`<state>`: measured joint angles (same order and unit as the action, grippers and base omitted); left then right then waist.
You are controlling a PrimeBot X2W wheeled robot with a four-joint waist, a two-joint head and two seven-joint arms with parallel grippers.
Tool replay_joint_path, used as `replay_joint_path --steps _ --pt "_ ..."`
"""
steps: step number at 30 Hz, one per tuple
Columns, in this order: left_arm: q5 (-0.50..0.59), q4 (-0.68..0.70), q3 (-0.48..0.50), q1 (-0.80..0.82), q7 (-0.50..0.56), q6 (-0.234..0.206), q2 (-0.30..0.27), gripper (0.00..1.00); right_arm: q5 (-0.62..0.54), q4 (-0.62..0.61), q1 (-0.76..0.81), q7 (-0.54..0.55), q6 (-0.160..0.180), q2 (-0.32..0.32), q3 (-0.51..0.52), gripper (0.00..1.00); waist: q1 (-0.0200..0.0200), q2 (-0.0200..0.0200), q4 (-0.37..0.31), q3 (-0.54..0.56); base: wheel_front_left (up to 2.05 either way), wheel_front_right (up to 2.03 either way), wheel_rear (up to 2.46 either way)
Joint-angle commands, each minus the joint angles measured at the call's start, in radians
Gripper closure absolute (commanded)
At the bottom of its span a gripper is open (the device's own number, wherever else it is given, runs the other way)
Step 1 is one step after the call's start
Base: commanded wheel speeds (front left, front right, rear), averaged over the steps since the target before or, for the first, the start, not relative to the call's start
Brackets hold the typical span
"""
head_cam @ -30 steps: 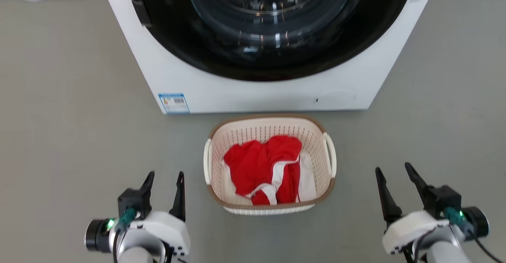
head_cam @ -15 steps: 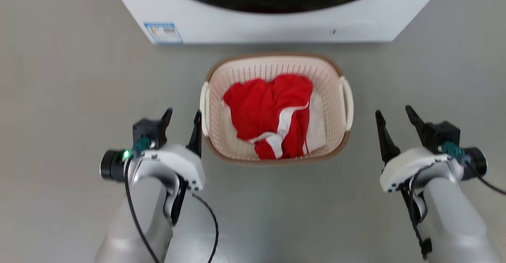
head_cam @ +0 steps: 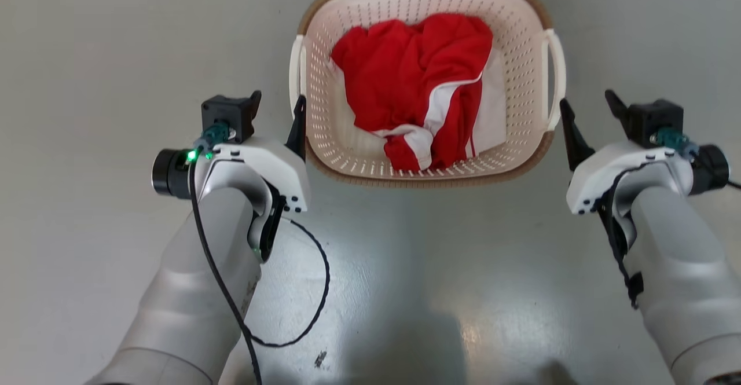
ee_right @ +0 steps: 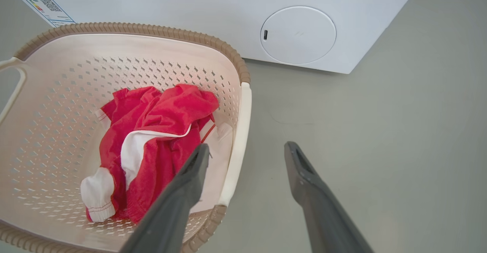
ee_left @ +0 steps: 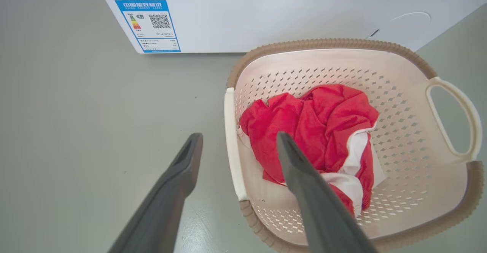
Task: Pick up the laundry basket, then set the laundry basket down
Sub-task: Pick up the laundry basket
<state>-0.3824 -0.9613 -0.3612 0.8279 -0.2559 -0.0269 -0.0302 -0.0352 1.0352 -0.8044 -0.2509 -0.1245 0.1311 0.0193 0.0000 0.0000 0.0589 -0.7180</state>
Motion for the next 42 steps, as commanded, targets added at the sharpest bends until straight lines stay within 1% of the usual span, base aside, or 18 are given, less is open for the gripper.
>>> replay_joint_path --steps 1,10,18,25,36,42 --pt "-0.014 0.006 0.008 0.017 -0.006 -0.010 -0.020 0.00 -0.005 0.001 -0.005 -0.010 -0.006 -0.003 -0.024 0.00 0.0000 0.0000 0.003 -0.034 0.00 0.00 0.00" --pt "-0.072 -0.010 -0.052 0.102 -0.006 -0.030 -0.020 0.00 -0.010 0.018 -0.078 -0.011 -0.006 0.004 -0.046 0.00 0.0000 0.0000 0.009 -0.108 0.00 0.00 0.00" --pt "-0.095 -0.025 -0.084 0.141 -0.006 -0.046 -0.020 0.00 -0.007 0.014 -0.098 -0.011 -0.006 0.006 -0.061 0.00 0.0000 0.0000 0.009 -0.137 0.00 0.00 0.00" --pt "-0.107 -0.034 -0.098 0.165 -0.006 -0.050 -0.020 0.00 -0.006 0.007 -0.115 -0.011 -0.006 0.009 -0.070 0.00 0.0000 0.0000 0.011 -0.165 0.00 0.00 0.00" --pt "-0.099 -0.058 -0.105 0.226 -0.006 -0.058 -0.020 0.00 -0.002 0.004 -0.158 -0.011 -0.006 0.004 -0.084 0.00 0.0000 0.0000 0.012 -0.227 0.00 0.00 0.00" --pt "-0.082 -0.096 -0.110 0.259 -0.006 -0.056 -0.020 0.00 0.003 0.014 -0.177 -0.011 -0.006 -0.002 -0.088 0.00 0.0000 0.0000 0.005 -0.247 0.00 0.00 0.00"
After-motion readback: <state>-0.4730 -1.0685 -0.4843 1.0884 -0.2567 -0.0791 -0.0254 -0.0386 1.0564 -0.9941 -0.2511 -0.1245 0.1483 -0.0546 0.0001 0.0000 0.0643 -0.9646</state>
